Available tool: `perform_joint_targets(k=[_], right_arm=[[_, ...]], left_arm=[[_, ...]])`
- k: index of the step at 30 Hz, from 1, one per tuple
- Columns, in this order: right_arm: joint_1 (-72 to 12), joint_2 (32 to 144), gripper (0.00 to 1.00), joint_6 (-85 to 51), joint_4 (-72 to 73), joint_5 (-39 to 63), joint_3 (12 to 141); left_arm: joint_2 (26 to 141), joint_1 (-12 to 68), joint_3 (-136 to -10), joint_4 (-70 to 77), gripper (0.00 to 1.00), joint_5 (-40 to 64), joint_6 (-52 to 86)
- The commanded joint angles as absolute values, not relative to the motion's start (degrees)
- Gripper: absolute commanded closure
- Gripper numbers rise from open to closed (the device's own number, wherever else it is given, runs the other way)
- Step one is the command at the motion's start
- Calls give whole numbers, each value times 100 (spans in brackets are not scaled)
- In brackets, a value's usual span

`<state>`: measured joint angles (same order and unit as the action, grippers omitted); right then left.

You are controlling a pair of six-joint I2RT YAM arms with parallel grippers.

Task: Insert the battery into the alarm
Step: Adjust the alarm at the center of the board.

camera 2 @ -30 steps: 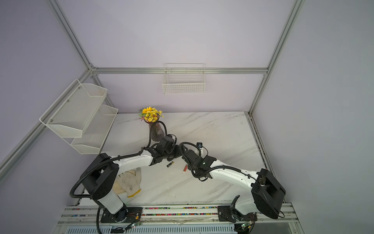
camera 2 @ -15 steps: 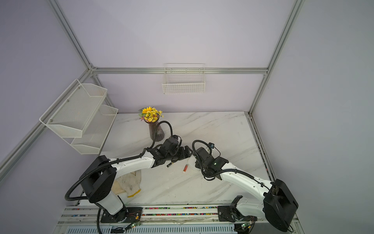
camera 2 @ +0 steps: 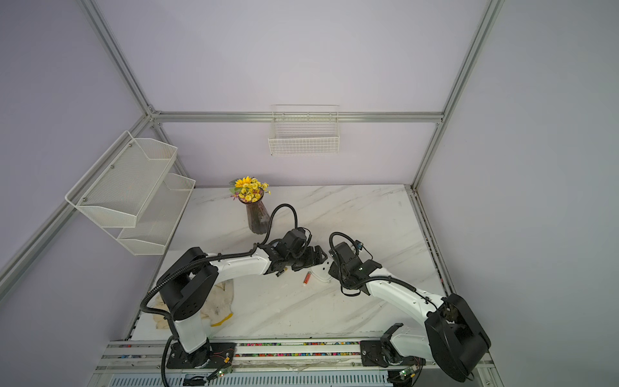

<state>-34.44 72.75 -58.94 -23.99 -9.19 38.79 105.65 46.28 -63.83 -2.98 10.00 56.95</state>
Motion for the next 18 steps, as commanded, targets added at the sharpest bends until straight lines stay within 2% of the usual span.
perform_joint_targets(k=[1,18], right_arm=[[-3238,7391,74,-6060,-1853,-656,3710],[-2472,7893,76,-5692,-745,-121,3477]], left_arm=[[10512,4670,-6316,217,10,1204,5745],[10249,5035,-5748,984,13,1406,6183]])
